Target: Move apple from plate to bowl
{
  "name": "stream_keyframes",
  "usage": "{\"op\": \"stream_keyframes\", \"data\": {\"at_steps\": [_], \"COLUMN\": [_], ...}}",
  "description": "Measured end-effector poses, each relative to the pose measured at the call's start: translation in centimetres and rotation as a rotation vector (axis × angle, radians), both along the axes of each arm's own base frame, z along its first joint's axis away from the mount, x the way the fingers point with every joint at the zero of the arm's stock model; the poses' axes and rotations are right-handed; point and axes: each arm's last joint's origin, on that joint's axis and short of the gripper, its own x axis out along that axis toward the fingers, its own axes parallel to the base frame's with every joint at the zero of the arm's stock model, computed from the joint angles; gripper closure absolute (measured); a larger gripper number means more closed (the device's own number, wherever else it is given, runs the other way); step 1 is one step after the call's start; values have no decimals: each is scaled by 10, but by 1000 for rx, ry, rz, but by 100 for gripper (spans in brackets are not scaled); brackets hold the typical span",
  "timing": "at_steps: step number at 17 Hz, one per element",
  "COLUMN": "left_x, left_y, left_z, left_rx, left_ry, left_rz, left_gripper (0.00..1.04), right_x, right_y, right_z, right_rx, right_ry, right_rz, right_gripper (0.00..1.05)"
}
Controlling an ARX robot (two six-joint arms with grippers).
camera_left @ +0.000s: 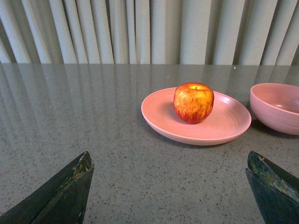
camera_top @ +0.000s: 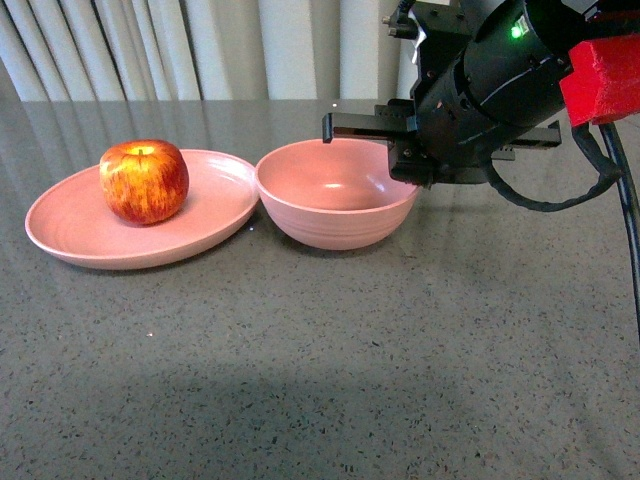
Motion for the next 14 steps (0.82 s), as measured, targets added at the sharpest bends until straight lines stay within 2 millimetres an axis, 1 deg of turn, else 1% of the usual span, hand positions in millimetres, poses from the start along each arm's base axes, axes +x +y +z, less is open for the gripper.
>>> {"op": "stream_keyframes", "data": {"at_steps": [3,6,8,10,12,13,14], "left_x": [0,0,0,0,0,0,0], "left_y": [0,0,0,0,0,0,0], "left_z": [0,0,0,0,0,0,0], "left_rx": [0,0,0,0,0,0,0], "left_ry": [0,0,0,0,0,0,0], "left_rz": [0,0,0,0,0,0,0], "left_gripper": [7,7,7,7,7,7,7], "right_x": [0,-1,-1,-1,-7,-13,-22], "right_y": [0,2,2,2,-1,-3,-7], "right_z": [0,0,1,4,20,33,49], "right_rx": [0,2,5,15,39,65,92], "right_ry": [0,2,1,-10,-57,-97,-148], "right_rz": [1,9,11,6,1,-3,-1], "right_gripper": [102,71,52,32,12,4,7]}}
